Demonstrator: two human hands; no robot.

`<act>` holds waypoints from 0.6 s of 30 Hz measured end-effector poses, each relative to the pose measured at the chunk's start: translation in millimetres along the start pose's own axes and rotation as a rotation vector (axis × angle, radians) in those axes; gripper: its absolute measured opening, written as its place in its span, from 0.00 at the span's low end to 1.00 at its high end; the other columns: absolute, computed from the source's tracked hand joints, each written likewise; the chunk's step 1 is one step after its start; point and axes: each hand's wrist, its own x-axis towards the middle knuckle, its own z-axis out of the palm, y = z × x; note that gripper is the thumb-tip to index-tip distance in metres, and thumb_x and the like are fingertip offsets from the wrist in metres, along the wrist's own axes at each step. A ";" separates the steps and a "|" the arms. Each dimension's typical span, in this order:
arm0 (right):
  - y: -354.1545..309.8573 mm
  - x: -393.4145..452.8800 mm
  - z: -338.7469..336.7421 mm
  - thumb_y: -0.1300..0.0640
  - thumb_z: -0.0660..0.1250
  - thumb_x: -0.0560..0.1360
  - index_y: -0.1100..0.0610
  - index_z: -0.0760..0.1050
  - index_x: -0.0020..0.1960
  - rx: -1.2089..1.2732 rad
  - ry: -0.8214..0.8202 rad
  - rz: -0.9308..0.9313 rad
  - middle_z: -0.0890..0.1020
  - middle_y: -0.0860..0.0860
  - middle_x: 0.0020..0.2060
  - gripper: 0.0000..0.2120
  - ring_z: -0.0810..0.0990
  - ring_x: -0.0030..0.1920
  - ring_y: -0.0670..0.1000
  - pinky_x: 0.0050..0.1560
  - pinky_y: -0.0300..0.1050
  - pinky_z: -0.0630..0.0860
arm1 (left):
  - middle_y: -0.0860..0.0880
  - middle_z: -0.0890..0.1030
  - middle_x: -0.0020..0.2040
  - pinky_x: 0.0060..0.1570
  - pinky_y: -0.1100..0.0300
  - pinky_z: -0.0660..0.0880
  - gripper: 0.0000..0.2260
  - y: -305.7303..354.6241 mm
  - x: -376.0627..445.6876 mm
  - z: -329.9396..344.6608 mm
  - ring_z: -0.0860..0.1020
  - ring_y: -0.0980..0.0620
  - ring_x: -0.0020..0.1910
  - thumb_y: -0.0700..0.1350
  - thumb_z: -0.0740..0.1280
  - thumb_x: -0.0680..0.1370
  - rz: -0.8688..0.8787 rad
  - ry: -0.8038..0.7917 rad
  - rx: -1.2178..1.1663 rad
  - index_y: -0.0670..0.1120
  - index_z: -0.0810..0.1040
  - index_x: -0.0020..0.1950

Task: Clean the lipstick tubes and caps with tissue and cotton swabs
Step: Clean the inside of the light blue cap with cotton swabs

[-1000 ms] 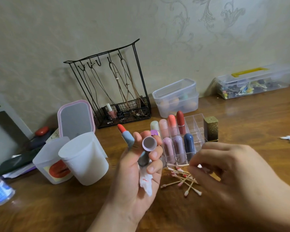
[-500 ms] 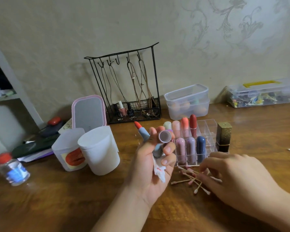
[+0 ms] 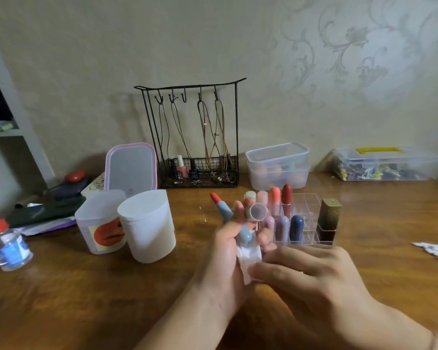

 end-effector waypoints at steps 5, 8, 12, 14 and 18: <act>-4.9 -4.1 -11.5 0.44 0.66 0.78 0.51 0.83 0.48 0.368 -0.015 0.232 0.82 0.40 0.38 0.12 0.78 0.36 0.37 0.37 0.32 0.73 | 0.49 0.69 0.33 0.26 0.66 0.64 0.11 7.4 6.4 -5.5 0.64 0.56 0.27 0.48 0.63 0.79 0.116 0.097 -0.023 0.44 0.73 0.57; -14.8 1.5 -8.5 0.30 0.70 0.67 0.47 0.83 0.41 0.830 -0.046 0.698 0.84 0.48 0.35 0.20 0.81 0.34 0.44 0.37 0.41 0.77 | 0.49 0.69 0.32 0.23 0.67 0.62 0.09 4.6 5.0 -3.3 0.63 0.56 0.24 0.49 0.65 0.76 0.230 0.074 0.028 0.46 0.73 0.51; -15.4 1.3 9.0 0.36 0.80 0.53 0.46 0.78 0.42 0.906 -0.019 0.993 0.86 0.53 0.37 0.24 0.84 0.36 0.51 0.37 0.50 0.78 | 0.47 0.69 0.32 0.26 0.66 0.65 0.08 -1.9 -1.8 2.7 0.64 0.55 0.25 0.47 0.67 0.71 0.346 0.044 0.076 0.46 0.74 0.48; -16.2 0.6 10.9 0.39 0.79 0.56 0.47 0.78 0.44 0.931 -0.002 1.042 0.86 0.53 0.39 0.22 0.85 0.37 0.53 0.36 0.50 0.80 | 0.48 0.70 0.32 0.26 0.65 0.67 0.06 -2.6 -1.9 2.3 0.65 0.55 0.26 0.46 0.66 0.74 0.364 0.045 0.070 0.46 0.74 0.48; -24.6 0.5 10.1 0.56 0.76 0.71 0.47 0.77 0.45 0.845 0.018 0.913 0.86 0.50 0.38 0.09 0.83 0.35 0.49 0.35 0.47 0.79 | 0.49 0.68 0.30 0.29 0.63 0.65 0.07 -4.9 -0.1 -0.9 0.63 0.55 0.25 0.47 0.64 0.76 0.351 0.058 0.078 0.46 0.71 0.51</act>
